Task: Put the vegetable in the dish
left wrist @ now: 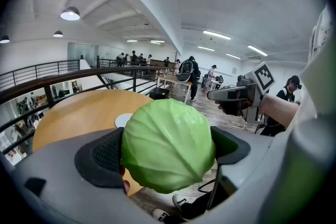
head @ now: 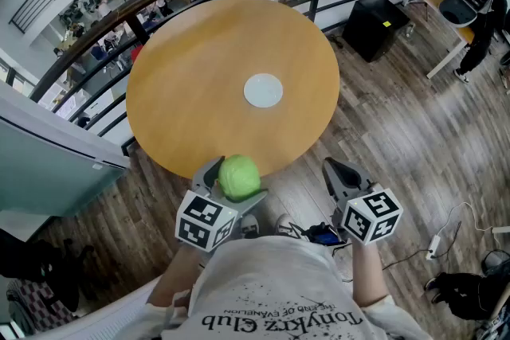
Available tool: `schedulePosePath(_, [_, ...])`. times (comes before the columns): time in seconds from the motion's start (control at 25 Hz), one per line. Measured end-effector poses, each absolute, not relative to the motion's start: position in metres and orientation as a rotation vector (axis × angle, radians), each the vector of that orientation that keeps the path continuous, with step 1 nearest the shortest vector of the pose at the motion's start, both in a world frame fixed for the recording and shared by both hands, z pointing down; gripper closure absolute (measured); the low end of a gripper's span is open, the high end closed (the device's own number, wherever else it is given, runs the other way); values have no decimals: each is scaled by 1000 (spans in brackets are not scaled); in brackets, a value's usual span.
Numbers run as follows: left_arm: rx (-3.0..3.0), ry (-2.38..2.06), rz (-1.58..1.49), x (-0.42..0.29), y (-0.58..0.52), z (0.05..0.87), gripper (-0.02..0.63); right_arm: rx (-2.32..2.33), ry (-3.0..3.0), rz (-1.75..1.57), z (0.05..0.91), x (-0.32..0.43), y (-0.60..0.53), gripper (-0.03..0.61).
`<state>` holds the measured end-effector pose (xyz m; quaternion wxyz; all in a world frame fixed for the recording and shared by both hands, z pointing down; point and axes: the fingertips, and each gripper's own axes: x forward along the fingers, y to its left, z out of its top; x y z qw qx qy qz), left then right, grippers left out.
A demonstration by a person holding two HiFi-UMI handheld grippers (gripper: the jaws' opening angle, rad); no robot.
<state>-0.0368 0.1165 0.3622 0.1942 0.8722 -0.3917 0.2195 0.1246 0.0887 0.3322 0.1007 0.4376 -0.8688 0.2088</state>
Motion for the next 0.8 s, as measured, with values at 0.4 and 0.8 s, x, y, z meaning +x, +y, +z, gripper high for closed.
schedulePosePath(0.4, [2440,-1111,603,-46,116,361,110,1280,-2567,604,331,115,89,561])
schedulePosePath(0.8, [2456,-1078,609,-62,122,368,110,1366,-2542,604,331,98,93,561])
